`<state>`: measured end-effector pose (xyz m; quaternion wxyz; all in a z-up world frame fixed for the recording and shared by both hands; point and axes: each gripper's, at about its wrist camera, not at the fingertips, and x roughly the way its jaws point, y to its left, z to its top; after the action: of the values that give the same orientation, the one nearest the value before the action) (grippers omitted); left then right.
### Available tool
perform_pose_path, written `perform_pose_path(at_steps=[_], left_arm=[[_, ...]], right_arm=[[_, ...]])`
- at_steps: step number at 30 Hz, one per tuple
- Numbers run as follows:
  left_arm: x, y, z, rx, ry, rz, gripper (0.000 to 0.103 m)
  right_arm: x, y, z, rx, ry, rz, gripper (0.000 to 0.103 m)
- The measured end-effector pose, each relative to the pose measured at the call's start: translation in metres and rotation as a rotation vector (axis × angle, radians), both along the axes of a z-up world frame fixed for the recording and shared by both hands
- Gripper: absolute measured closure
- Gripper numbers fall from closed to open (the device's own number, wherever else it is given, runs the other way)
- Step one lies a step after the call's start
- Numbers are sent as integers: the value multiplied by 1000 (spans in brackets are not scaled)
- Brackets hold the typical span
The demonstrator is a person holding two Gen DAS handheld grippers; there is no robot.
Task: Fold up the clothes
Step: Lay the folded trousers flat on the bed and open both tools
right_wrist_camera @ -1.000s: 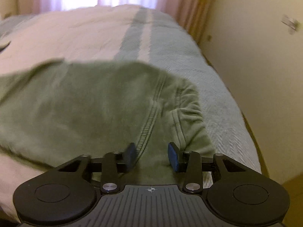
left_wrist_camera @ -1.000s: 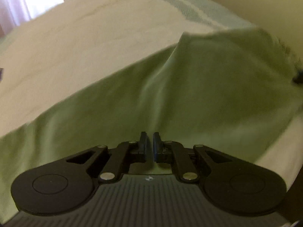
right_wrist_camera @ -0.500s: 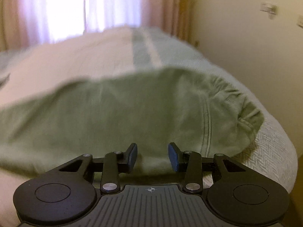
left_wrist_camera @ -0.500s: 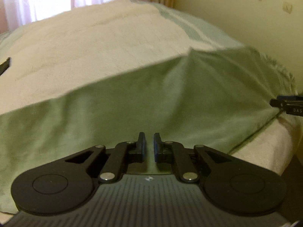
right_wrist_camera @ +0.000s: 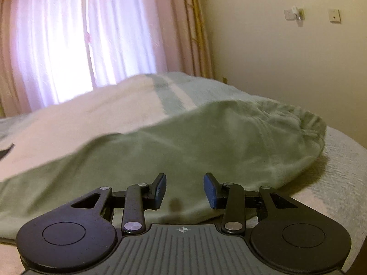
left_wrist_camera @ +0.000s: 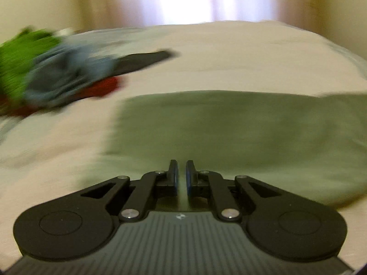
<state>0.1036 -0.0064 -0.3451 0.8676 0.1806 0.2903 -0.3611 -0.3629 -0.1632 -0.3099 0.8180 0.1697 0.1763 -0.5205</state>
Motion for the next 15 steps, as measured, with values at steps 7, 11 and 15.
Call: perform_pose_path(at_steps=[7,11,15], left_arm=[[-7,9,21,-97,60,-39,95],[-17,-2,6,16,50,-104,94],[-9,21,-2,12,37,-23,94]], right_arm=[[54,34,0,1,97,91,26],[67,37,-33,72,164,98,26],[55,51,-16,133,128,51,25]])
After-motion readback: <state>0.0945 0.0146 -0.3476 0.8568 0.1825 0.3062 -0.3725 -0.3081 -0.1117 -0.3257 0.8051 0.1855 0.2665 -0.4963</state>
